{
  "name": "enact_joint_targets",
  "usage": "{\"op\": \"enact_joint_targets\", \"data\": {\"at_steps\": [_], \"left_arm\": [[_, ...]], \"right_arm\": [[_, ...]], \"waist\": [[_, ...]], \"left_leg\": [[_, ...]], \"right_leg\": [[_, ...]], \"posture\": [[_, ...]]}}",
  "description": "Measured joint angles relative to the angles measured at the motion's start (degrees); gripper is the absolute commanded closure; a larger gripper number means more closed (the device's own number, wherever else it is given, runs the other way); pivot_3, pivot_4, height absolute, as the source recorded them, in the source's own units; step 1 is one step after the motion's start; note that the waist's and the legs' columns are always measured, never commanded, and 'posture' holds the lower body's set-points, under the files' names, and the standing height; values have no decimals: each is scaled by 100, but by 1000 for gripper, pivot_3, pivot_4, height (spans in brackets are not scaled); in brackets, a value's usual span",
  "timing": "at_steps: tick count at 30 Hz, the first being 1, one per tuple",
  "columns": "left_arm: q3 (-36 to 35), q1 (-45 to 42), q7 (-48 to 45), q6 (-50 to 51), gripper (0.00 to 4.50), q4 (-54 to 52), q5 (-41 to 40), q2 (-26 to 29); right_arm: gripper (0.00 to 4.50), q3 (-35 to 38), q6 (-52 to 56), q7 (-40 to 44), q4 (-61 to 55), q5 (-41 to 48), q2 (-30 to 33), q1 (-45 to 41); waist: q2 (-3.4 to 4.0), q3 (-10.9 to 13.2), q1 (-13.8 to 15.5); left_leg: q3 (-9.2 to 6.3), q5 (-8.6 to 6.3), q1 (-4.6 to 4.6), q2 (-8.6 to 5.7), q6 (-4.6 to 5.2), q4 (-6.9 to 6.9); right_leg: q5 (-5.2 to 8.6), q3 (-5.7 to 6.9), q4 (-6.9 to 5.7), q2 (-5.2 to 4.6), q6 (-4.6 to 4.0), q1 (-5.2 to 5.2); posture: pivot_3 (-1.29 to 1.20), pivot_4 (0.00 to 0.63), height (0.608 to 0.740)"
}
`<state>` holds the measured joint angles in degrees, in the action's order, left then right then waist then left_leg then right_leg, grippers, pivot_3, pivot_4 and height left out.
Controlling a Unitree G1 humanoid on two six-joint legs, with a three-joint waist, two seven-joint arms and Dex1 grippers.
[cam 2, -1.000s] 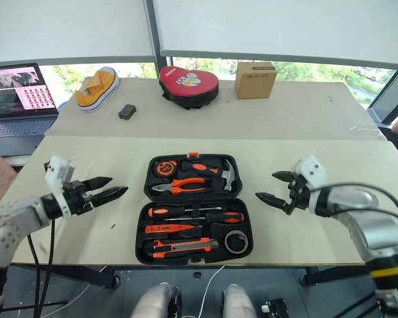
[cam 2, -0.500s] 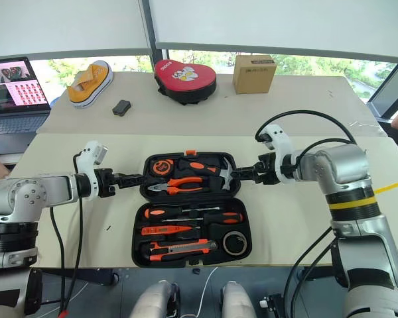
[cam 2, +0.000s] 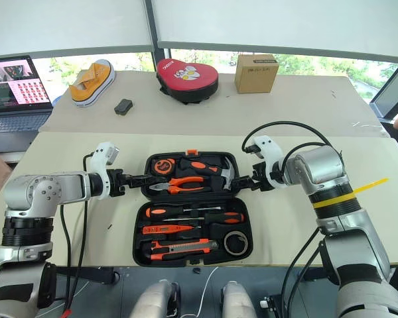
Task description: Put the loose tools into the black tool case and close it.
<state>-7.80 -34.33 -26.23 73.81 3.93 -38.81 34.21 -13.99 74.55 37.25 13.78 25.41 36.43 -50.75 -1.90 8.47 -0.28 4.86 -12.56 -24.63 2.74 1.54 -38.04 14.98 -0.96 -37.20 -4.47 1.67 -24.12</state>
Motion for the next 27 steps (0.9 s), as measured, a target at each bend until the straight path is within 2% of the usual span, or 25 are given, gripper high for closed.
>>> {"op": "enact_joint_targets", "data": {"at_steps": [7,9,13,18,22,24,27], "left_arm": [[39,-175,-232,-41,3683,340,82,-127],[-42,-175,-248,-111,4390,393,85,-215],[-402,-163,-163,-357,4480,589,115,-501],[-553,51,-287,-1400,4480,587,300,-737],[-576,383,-933,-3052,4480,584,548,-901],[-552,632,-1277,-4060,4480,527,751,-984],[-503,1036,-1657,-5211,4480,344,1017,-987]], "right_arm": [[4074,236,252,122,481,17,-293,-162],[4500,462,375,55,697,7,-347,-213],[4500,808,113,14,802,-5,-473,-71],[4500,845,-1517,343,534,-268,-483,435],[4500,735,-3361,654,323,-766,-395,740],[4500,720,-4613,721,221,-1092,-357,1000],[4500,776,-6365,876,125,-1408,-234,1470]], "waist": [[-13,-13,4],[-13,-13,28],[-14,-15,44],[-13,-12,1],[-10,-9,-28],[-10,-8,-20],[-10,-8,-15]], "left_leg": [[-1,1,58,1,-1,-1],[-3,0,84,0,0,-1],[-7,6,92,2,2,-1],[-6,13,77,3,0,0],[-1,23,-17,-1,-15,-1],[6,44,-31,2,-50,0],[10,43,-35,7,-47,12]], "right_leg": [[-3,7,6,0,-2,67],[-2,14,12,-2,-2,98],[-11,13,9,0,-7,103],[-19,9,7,2,-6,84],[-23,-1,-2,0,-4,-19],[-24,5,4,2,-3,-26],[-24,8,8,2,-2,-22]], "posture": [[0,150,740],[0,150,740],[0,150,740],[0,150,740],[0,150,740],[0,150,740],[0,150,740]]}}
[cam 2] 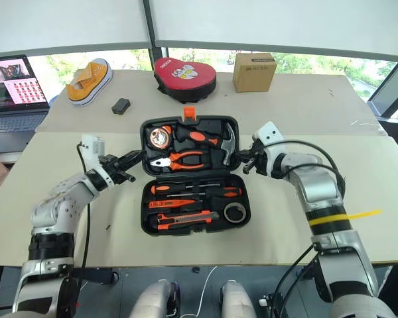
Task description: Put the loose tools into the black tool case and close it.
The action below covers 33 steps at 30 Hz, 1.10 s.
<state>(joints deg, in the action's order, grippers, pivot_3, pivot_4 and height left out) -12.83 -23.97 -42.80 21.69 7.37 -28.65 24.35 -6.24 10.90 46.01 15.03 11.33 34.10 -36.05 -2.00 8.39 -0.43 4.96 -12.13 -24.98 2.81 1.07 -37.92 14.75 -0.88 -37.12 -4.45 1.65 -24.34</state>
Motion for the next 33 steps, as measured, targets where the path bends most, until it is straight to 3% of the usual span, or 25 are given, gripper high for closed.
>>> {"op": "enact_joint_targets", "data": {"at_steps": [4,7,9,12,16,17,21,24,27,30,33], "left_arm": [[63,714,-369,-1658,4480,-291,443,-32],[216,1368,-683,-3509,4480,-380,1175,199],[261,1733,-601,-4658,3786,-250,1744,284],[257,2374,-559,-5321,2798,36,2033,368],[256,3450,-775,-5493,1281,-171,1817,676],[234,3600,-804,-5450,1268,-197,1752,752],[-239,3765,-719,-4727,1268,-177,1341,1145],[-434,3301,-781,-4047,1268,77,1044,1521],[-373,2855,-891,-3641,1909,132,958,1653],[120,1706,-1047,-3066,2987,274,947,1566],[635,532,-1114,-2447,4154,367,986,1387]], "right_arm": [[4500,13,-2568,60,32,-513,226,808],[4500,-32,-4539,-211,355,-1238,517,1243],[4500,-32,-5714,-907,670,-2065,627,1418],[3493,11,-6697,-1599,1096,-2768,759,1679],[2113,-240,-7207,-1496,1410,-2794,1144,2229],[1745,-227,-7268,-1538,1459,-2764,1154,2331],[1745,-167,-7231,-1427,1470,-2236,1557,2606],[2407,-160,-6290,-636,815,-897,1997,3302],[3399,-186,-5432,29,12,94,2179,3715],[4445,-341,-4343,468,-1107,602,2328,4101],[4500,-520,-3422,584,-2218,672,2297,4179]], "waist": [[0,0,-11],[2,-1,-35],[6,-4,-30],[8,-4,-29],[0,-4,-19],[1,-4,-22],[6,-4,-8],[8,-2,65],[6,-4,48],[3,-2,86],[0,-4,116]], "left_leg": [[8,-33,1,2,52,1],[25,-36,39,3,54,9],[38,-39,72,4,57,16],[52,-40,124,12,57,15],[37,-44,162,16,63,17],[36,-44,168,17,63,17],[23,-44,182,15,65,15],[16,-44,192,12,67,15],[19,-51,214,14,76,15],[8,-50,204,11,76,11],[10,-50,200,3,76,6]], "right_leg": [[0,-5,13,-5,3,3],[1,-13,39,-7,3,24],[3,-15,39,-11,-1,48],[7,-12,39,-12,-5,107],[11,-8,37,-30,-9,139],[13,-8,36,-33,-11,139],[16,4,25,-40,-12,157],[18,10,30,-45,-9,180],[19,9,38,-53,-7,206],[19,21,33,-50,-4,203],[17,20,36,-46,2,203]], "posture": [[0,150,740],[0,150,740],[0,150,740],[0,150,740],[0,150,740],[0,150,740],[0,150,740],[0,150,740],[0,150,740],[0,150,740],[0,150,740]]}}
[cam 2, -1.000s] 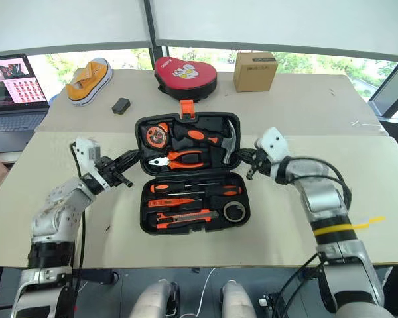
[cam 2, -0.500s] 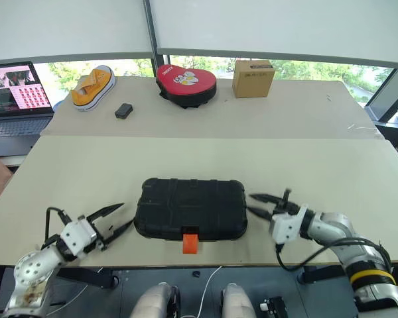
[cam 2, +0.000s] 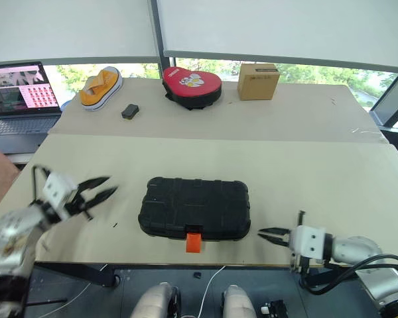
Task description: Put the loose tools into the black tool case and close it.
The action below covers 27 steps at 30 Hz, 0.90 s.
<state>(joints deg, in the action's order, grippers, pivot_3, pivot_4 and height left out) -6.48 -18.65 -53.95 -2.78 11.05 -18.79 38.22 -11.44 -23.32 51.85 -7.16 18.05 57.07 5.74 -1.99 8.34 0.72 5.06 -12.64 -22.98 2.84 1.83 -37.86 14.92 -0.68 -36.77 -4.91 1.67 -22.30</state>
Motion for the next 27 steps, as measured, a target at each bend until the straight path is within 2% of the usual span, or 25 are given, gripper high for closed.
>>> {"op": "enact_joint_targets", "data": {"at_steps": [1,4,8,14,19,22,27], "left_arm": [[137,-215,-36,129,4395,65,66,-37],[569,-693,-103,385,4395,494,300,-271],[1063,-982,-397,445,4395,1291,666,-426],[1075,-1124,-720,466,4395,1635,738,-438],[864,-549,-1050,1060,4395,880,406,-191],[549,230,-1210,1408,4395,-32,-19,19],[143,875,-1078,1670,4395,-992,-537,-13]], "right_arm": [[4500,-31,274,1,-189,-9,-14,26],[4500,-184,968,45,-478,-211,-100,53],[4500,-368,1735,-64,-689,-573,-619,-331],[4500,-421,2220,-224,-638,-1068,-1191,-809],[4500,-304,2160,-463,-4,-1456,-1565,-1366],[4500,-245,1919,-519,688,-1563,-1822,-1825],[4500,-167,1551,-580,1578,-1730,-2051,-2363]], "waist": [[0,0,-18],[-1,0,-61],[-4,2,-123],[-7,4,-133],[-8,4,-141],[-8,6,-181],[-8,11,-99]], "left_leg": [[4,-4,-1,-3,5,0],[9,-9,-15,-7,10,0],[2,-5,-31,2,2,-1],[4,0,-38,5,-5,-1],[9,2,-60,4,-8,-4],[10,2,-69,9,-10,-4],[2,9,-71,10,-20,-4]], "right_leg": [[3,-4,2,1,5,-2],[7,-11,7,14,12,-14],[5,-16,-1,48,7,-36],[4,-18,-10,47,2,-49],[3,-28,-21,45,3,-77],[3,-34,-27,46,1,-91],[3,-21,-31,41,0,-91]], "posture": [[0,150,740],[0,150,740],[0,150,740],[0,150,740],[0,150,740],[0,150,740],[0,150,740]]}}
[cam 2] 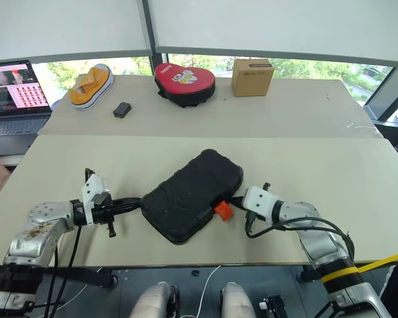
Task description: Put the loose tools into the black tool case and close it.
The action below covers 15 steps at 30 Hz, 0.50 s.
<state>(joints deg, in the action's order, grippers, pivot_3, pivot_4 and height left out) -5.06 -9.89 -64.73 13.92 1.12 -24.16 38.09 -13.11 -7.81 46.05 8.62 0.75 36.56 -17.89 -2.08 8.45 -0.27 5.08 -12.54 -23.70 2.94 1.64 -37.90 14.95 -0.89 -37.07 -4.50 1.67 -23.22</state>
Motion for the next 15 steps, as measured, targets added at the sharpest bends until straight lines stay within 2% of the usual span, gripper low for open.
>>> {"op": "enact_joint_targets", "data": {"at_steps": [3,5,9,12,15], "left_arm": [[-227,54,11,205,4395,-331,-330,52],[-322,8,-102,358,4395,-327,-440,326],[-396,-683,-290,719,4395,-260,-684,517],[52,-1348,-404,862,4395,-291,-652,335],[891,-1964,-472,777,4395,-104,-268,-221]], "right_arm": [[4500,26,-195,19,226,-3,-29,-75],[4500,162,-221,137,242,66,53,-26],[4500,545,-164,369,2,306,414,506],[4500,755,-17,483,-403,536,533,1007],[4500,908,121,593,-857,745,580,1484]], "waist": [[0,0,7],[0,0,0],[1,1,95],[0,0,120],[-2,-1,101]], "left_leg": [[2,0,1,-2,0,0],[1,0,0,-1,0,0],[-1,0,0,-6,0,0],[2,1,0,-12,0,-4],[8,0,-3,-13,0,-9]], "right_leg": [[0,-4,1,-1,0,1],[0,-1,1,4,-1,0],[1,7,5,0,-1,8],[1,7,7,0,0,16],[1,3,7,7,1,16]], "posture": [[0,150,740],[0,150,740],[0,150,740],[0,150,740],[0,150,740]]}}
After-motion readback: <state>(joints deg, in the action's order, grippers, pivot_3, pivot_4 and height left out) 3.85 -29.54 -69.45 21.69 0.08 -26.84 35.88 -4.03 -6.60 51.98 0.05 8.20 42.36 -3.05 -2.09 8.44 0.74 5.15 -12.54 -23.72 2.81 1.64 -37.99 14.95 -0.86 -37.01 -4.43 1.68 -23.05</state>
